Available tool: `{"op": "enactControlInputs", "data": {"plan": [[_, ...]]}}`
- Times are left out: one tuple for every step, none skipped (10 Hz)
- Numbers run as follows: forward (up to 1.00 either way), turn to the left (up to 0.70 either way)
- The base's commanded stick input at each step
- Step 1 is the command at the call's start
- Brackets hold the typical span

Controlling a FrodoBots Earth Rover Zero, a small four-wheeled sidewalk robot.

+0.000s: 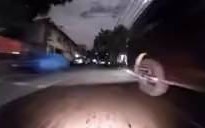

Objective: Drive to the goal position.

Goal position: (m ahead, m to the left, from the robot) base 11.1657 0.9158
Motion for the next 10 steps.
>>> {"op": "enactControlInputs", "data": {"plan": [[0.50, 0.00], [0.50, 0.00], [0.50, 0.00], [0.50, 0.00], [0.50, 0.00], [0.50, 0.00], [0.50, 0.00], [0.50, 0.00], [0.50, 0.00], [0.50, 0.00]]}}
